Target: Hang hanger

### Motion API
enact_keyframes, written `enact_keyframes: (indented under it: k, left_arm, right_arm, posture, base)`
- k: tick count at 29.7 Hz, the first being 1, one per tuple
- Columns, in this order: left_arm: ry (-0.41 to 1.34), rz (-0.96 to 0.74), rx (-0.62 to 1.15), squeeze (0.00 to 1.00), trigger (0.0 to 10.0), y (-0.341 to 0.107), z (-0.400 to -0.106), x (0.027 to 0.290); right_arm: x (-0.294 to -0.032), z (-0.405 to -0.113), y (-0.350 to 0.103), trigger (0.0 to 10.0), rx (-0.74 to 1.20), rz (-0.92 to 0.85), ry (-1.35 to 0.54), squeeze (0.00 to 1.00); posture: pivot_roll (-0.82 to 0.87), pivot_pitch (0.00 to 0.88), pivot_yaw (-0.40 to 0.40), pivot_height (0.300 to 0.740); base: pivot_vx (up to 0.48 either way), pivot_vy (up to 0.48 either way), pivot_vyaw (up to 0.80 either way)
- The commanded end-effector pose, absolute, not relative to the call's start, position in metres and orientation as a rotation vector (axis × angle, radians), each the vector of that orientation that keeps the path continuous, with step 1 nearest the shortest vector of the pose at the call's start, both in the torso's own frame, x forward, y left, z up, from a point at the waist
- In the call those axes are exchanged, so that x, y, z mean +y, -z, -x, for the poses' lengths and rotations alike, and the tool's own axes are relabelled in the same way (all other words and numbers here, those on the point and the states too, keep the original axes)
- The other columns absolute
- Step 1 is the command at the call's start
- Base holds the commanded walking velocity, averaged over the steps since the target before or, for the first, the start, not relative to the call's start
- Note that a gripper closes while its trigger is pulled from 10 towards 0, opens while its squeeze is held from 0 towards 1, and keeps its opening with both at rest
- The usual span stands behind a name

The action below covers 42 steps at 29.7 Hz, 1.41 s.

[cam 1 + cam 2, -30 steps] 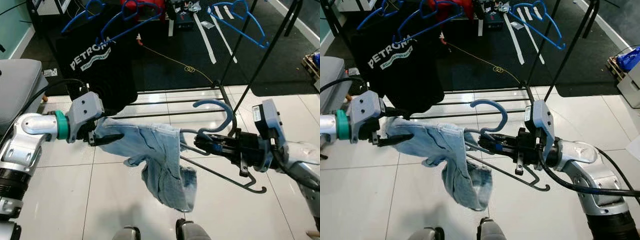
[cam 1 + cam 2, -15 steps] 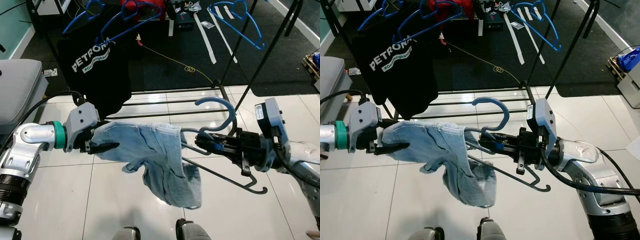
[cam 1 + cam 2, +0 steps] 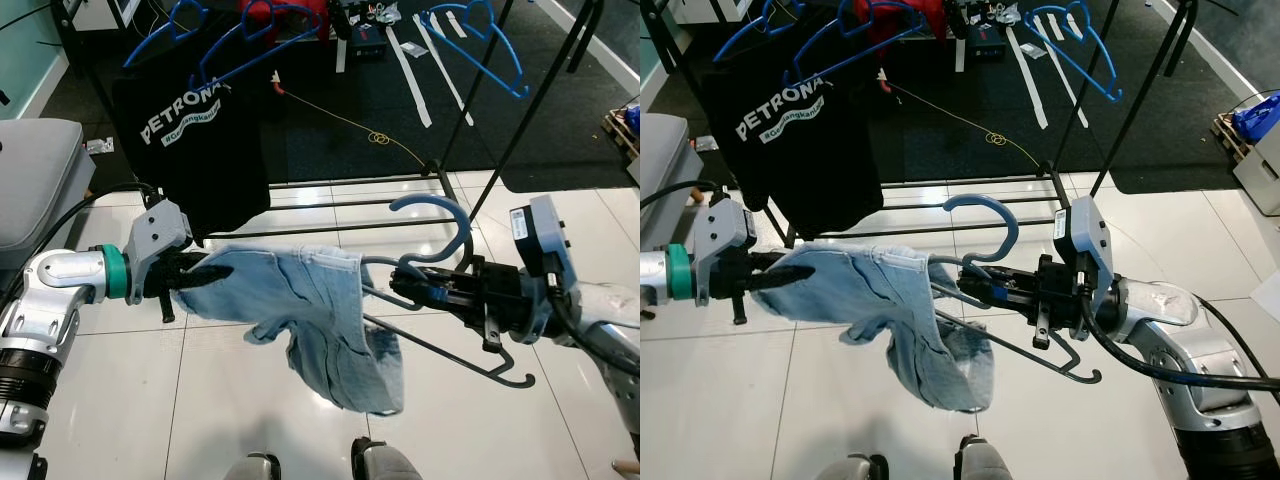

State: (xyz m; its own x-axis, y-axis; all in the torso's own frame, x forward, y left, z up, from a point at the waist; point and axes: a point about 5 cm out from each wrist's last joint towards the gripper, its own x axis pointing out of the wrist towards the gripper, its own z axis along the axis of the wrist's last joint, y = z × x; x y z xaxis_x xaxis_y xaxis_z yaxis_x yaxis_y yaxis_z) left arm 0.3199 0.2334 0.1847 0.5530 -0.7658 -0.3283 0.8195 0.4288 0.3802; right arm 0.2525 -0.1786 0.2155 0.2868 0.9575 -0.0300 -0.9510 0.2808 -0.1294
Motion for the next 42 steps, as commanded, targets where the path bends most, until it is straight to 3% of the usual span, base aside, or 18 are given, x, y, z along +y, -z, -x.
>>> enact_keyframes:
  k: [1,38,39,42]
  left_arm:
    - [0.978,-0.512,0.120,0.00,0.0,-0.184,-0.319,0.239]
    - [0.847,-0.485,0.177,0.00,0.0,-0.174,-0.316,0.269]
    - [0.844,-0.508,0.165,0.00,9.7,-0.175,-0.317,0.266]
    - [0.843,-0.512,0.160,0.00,10.0,-0.176,-0.318,0.265]
  right_arm:
    - [-0.181,-0.250,-0.225,10.0,-0.109,0.141,-1.288,0.00]
    - [-0.185,-0.251,-0.228,10.0,-0.122,0.141,-1.262,0.00]
    - [-0.186,-0.251,-0.228,10.0,-0.123,0.142,-1.261,0.00]
    - [-0.186,-0.252,-0.228,10.0,-0.124,0.143,-1.261,0.00]
  posture:
    - [-0.07,0.080,0.063,0.740]
    - [-0.07,0.086,0.060,0.740]
    - [-0.07,0.087,0.057,0.740]
    - [-0.07,0.087,0.058,0.740]
  base:
    - [0.000,0.000,0.00]
    - [0.000,0.000,0.00]
    - [0.000,0.000,0.00]
    - [0.000,0.000,0.00]
